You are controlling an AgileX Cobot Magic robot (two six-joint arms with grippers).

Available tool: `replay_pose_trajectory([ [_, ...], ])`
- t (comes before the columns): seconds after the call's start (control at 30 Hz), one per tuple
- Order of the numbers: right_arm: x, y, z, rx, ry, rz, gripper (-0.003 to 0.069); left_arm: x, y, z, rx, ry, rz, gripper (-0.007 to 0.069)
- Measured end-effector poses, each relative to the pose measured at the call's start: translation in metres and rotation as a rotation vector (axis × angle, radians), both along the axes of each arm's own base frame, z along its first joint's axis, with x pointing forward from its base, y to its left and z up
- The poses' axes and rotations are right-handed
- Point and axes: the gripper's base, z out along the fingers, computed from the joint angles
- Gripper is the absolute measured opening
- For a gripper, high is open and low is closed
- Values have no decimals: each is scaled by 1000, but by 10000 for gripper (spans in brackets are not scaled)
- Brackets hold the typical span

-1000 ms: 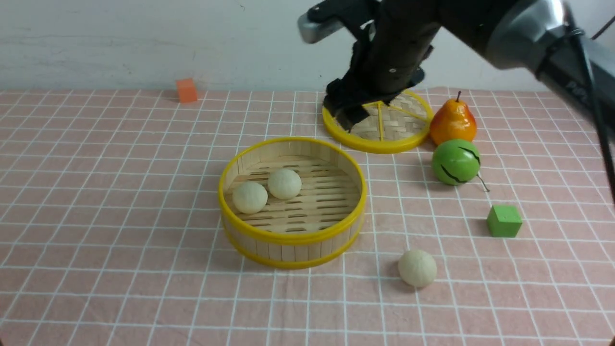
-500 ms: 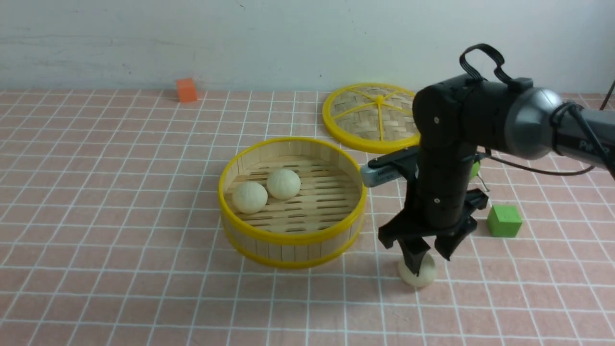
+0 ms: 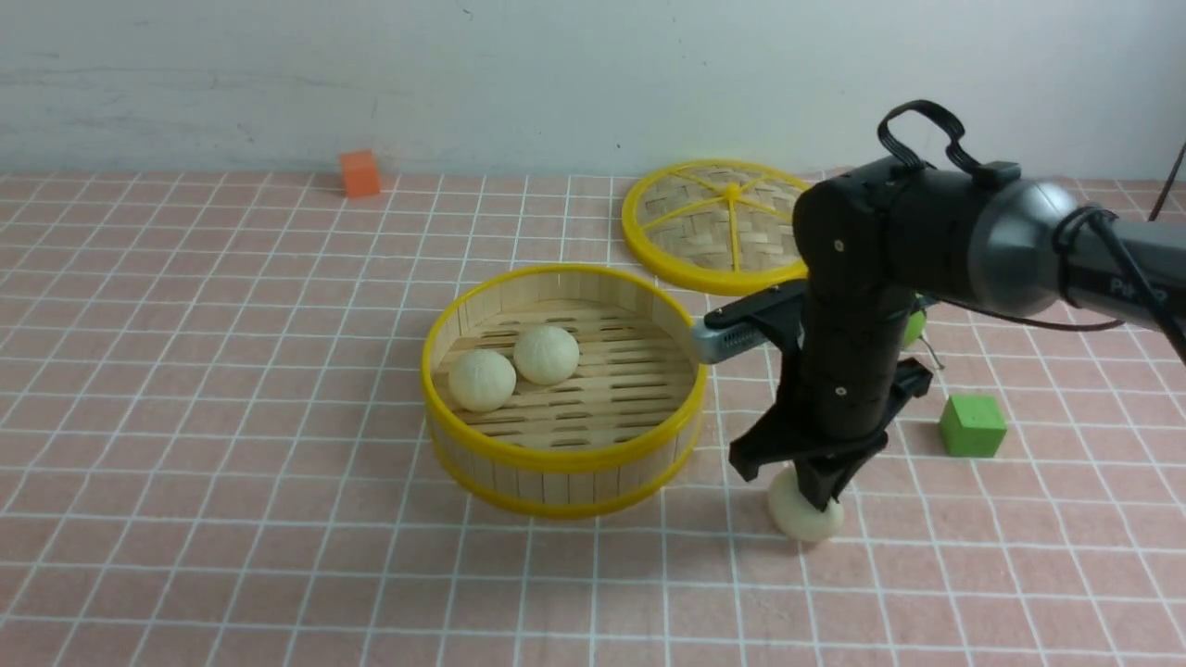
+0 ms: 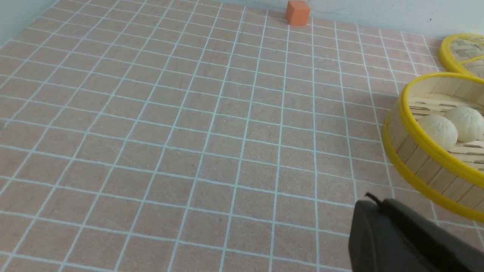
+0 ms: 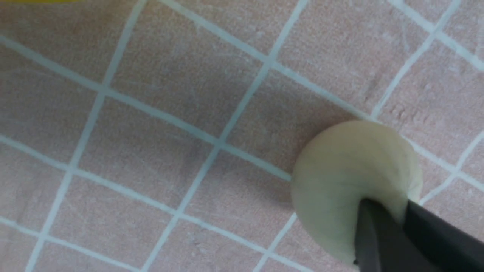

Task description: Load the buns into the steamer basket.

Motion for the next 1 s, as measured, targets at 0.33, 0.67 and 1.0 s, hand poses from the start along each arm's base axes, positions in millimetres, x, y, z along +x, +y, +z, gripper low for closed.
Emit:
replay_pose_trajectory([
  [0.33, 4, 65, 91, 137, -391, 322, 4, 2, -4, 5, -11, -60, -47, -10],
  [0.67, 30, 103, 6, 67, -414, 516, 26, 1, -3, 4, -5, -51, -38, -6],
  [1.0, 22, 101, 30, 77, -424, 453, 416, 1, -3, 4, -4, -48, -36, 1],
])
